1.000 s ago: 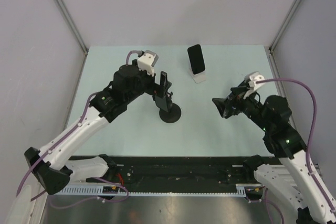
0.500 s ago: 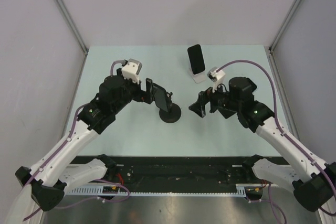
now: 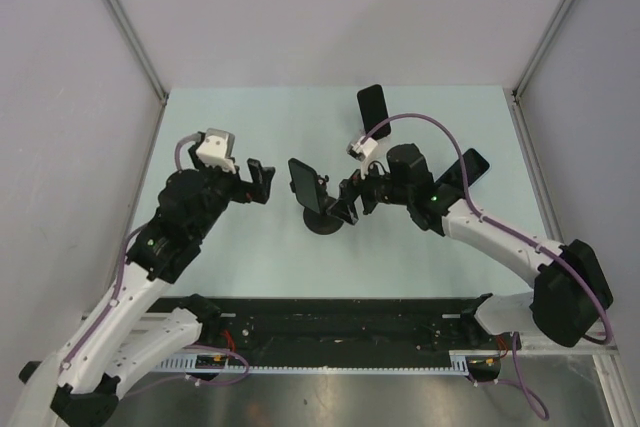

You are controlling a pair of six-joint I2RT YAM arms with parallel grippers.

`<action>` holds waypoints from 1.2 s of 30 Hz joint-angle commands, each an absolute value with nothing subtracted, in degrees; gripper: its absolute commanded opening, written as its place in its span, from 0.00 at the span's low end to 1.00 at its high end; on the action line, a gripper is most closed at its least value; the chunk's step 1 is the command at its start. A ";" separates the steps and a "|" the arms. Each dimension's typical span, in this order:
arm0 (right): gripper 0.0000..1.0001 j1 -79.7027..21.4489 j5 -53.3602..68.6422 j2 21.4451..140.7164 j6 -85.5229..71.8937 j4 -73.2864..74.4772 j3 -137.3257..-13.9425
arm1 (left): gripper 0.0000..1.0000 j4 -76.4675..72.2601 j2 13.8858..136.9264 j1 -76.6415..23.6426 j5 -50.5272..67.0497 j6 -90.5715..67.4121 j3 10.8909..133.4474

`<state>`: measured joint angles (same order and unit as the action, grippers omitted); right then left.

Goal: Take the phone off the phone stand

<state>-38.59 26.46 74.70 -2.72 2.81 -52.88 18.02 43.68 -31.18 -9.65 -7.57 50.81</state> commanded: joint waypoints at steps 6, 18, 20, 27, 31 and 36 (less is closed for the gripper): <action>0.84 -40.25 26.54 78.84 -2.02 -8.26 -55.28 | 1.00 10.72 41.74 -30.41 -3.79 -8.08 47.90; 0.70 -41.13 28.12 82.00 -2.55 -11.60 -55.28 | 1.00 8.97 46.14 -29.88 10.62 -11.16 47.99; 0.65 -41.05 28.13 82.09 -2.46 -11.51 -55.28 | 1.00 8.53 47.54 -29.88 12.56 -12.03 48.43; 0.47 -41.22 28.39 82.62 -1.93 -10.90 -55.28 | 1.00 8.35 51.33 -29.97 15.73 -14.33 50.27; 0.35 -41.31 28.39 82.27 -1.76 -9.93 -55.20 | 1.00 8.52 52.64 -30.32 15.29 -13.89 51.50; 0.21 -41.48 28.04 81.30 -2.02 -10.55 -54.32 | 1.00 8.44 53.70 -32.25 14.33 -11.34 52.73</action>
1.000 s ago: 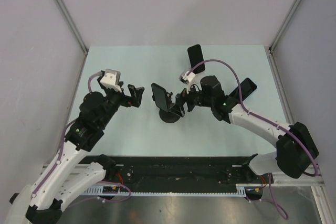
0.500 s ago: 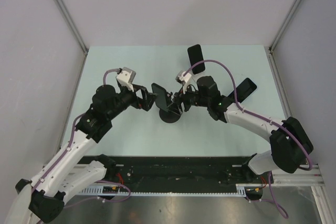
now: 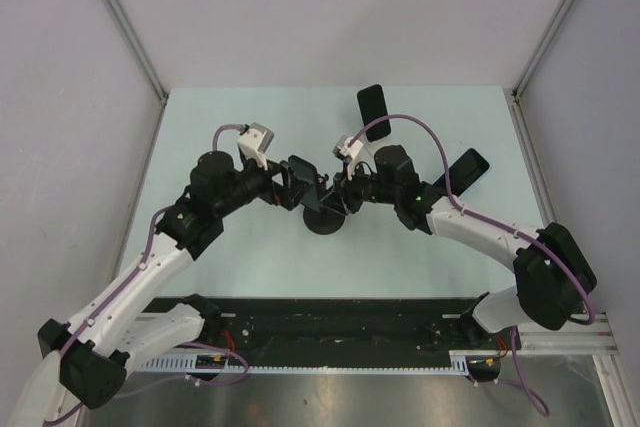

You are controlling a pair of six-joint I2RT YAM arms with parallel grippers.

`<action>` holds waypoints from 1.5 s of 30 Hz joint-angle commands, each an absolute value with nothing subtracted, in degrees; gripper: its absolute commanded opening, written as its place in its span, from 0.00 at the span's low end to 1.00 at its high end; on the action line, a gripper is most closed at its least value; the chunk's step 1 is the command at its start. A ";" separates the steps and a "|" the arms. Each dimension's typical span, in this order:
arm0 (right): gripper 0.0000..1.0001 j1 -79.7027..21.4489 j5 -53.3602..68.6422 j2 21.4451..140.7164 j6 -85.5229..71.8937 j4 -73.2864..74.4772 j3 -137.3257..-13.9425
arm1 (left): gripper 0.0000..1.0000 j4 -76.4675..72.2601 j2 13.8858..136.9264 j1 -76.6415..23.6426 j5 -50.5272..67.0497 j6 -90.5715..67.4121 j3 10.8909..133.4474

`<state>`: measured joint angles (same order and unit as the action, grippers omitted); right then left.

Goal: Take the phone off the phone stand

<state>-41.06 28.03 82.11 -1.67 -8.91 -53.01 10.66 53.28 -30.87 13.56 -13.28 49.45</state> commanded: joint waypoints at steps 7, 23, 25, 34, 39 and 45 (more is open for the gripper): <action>0.11 -41.66 27.95 80.24 -2.28 -11.51 -52.91 | 1.00 8.52 55.63 -32.78 6.52 -9.93 54.31; 0.00 -42.19 27.77 79.54 -2.99 -13.45 -50.89 | 1.00 8.09 64.94 -32.78 10.28 -10.46 57.92; 0.00 -42.27 27.77 79.63 -3.08 -13.53 -50.98 | 1.00 7.82 65.04 -32.78 12.47 -10.55 57.92; 0.00 -42.54 27.42 79.72 -3.16 -13.71 -50.63 | 1.00 6.59 63.19 -32.87 12.40 -8.96 56.08; 0.00 -42.89 27.25 79.98 -3.34 -14.24 -50.54 | 1.00 6.42 66.35 -32.87 11.78 -9.75 54.85; 0.00 -43.07 27.07 80.07 -3.43 -14.33 -50.19 | 0.99 6.33 68.64 -32.87 11.69 -10.28 54.75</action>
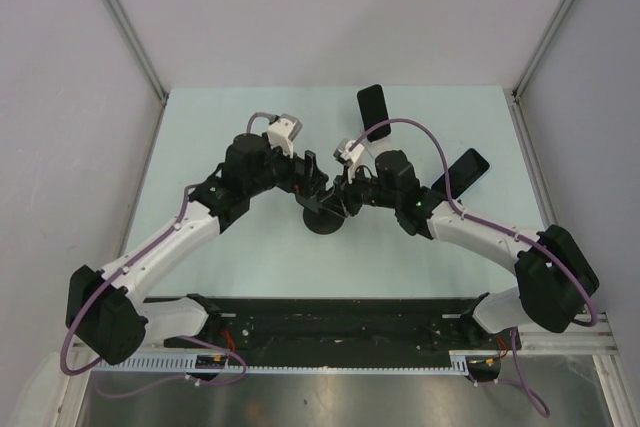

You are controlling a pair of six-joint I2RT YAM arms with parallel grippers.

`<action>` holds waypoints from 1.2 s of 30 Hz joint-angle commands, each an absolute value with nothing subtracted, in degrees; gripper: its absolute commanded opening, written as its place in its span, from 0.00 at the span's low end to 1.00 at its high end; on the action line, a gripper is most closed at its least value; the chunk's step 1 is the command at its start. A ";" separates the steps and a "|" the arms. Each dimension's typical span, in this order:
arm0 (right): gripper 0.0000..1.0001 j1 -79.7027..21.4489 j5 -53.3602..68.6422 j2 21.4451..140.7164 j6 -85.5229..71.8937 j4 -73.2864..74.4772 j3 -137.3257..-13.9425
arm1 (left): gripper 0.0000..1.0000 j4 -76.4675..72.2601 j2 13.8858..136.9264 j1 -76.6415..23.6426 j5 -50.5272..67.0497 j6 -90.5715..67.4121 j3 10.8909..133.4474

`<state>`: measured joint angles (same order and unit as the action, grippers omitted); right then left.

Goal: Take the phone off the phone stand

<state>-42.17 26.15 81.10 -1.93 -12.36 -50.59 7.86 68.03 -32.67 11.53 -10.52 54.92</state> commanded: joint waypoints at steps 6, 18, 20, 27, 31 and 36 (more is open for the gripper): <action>0.00 -43.15 26.46 79.45 -3.43 -14.41 -49.05 | 0.77 6.24 68.03 -32.87 13.10 -9.58 54.32; 0.00 -41.05 28.56 77.43 -4.48 -14.94 -47.02 | 0.04 6.33 64.86 -30.68 15.99 -6.15 53.09; 0.00 -40.78 29.53 77.08 -4.75 -14.94 -46.76 | 0.00 6.33 64.77 -29.62 18.27 -5.63 53.09; 0.00 -39.38 29.80 76.29 -4.57 -14.50 -46.32 | 0.00 6.86 64.69 -28.04 24.51 -3.61 53.44; 0.00 -38.67 30.06 76.03 -4.66 -14.33 -45.97 | 0.00 7.21 64.34 -27.95 28.12 -2.55 53.52; 0.00 -38.41 29.80 75.67 -4.48 -13.98 -45.62 | 0.00 7.29 62.85 -28.04 30.15 -1.41 53.44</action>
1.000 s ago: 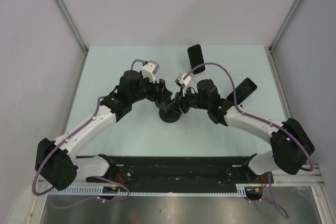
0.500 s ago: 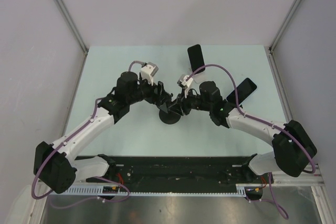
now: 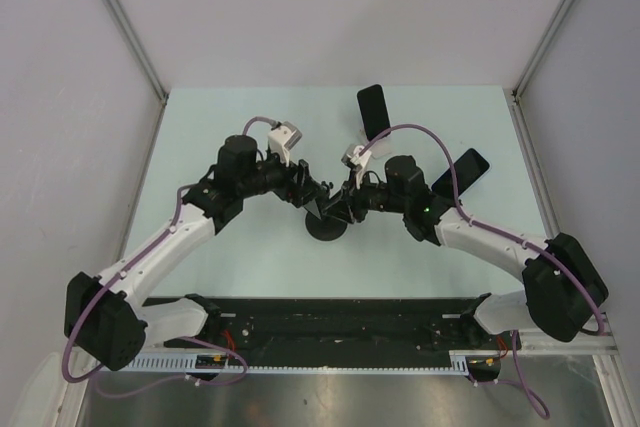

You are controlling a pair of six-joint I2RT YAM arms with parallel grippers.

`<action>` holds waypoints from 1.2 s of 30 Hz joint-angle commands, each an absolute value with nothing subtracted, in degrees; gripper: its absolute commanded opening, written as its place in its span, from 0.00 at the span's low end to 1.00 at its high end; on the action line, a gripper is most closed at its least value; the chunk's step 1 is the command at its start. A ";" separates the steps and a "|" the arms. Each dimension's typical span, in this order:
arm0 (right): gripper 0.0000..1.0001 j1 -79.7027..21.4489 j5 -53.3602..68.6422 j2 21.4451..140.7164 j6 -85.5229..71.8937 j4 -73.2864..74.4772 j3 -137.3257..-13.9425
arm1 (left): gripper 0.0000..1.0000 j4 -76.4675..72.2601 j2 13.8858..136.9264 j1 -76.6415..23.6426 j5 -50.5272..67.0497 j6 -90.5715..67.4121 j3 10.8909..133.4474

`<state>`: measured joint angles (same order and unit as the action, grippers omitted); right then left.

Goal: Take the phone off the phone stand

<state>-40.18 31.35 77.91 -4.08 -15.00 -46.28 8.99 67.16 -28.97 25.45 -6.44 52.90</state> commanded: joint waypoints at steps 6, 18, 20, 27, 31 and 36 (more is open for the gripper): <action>0.00 -38.32 27.87 75.06 -4.48 -13.45 -45.62 | 0.00 7.21 62.23 -28.04 32.08 -1.14 53.35; 0.00 -38.75 24.09 73.57 -4.31 -13.27 -45.35 | 0.00 7.65 61.43 -28.04 26.46 -1.93 52.91; 0.04 -39.63 22.60 73.30 -3.96 -13.18 -45.44 | 0.00 7.56 61.61 -28.21 25.93 -3.07 53.09; 0.71 -44.47 19.25 72.60 -2.55 -13.54 -45.35 | 0.00 7.65 62.84 -29.09 25.05 -5.45 53.17; 0.79 -45.79 18.11 72.77 -2.29 -14.50 -45.44 | 0.00 7.56 63.10 -29.35 24.78 -5.97 53.09; 0.78 -47.02 16.61 74.18 -2.99 -17.31 -45.35 | 0.00 7.65 63.28 -29.88 24.87 -6.42 53.17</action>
<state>-46.13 18.94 74.39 -2.96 -12.56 -45.43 11.77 64.38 -29.28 24.49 -5.58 52.05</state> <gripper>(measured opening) 0.787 0.801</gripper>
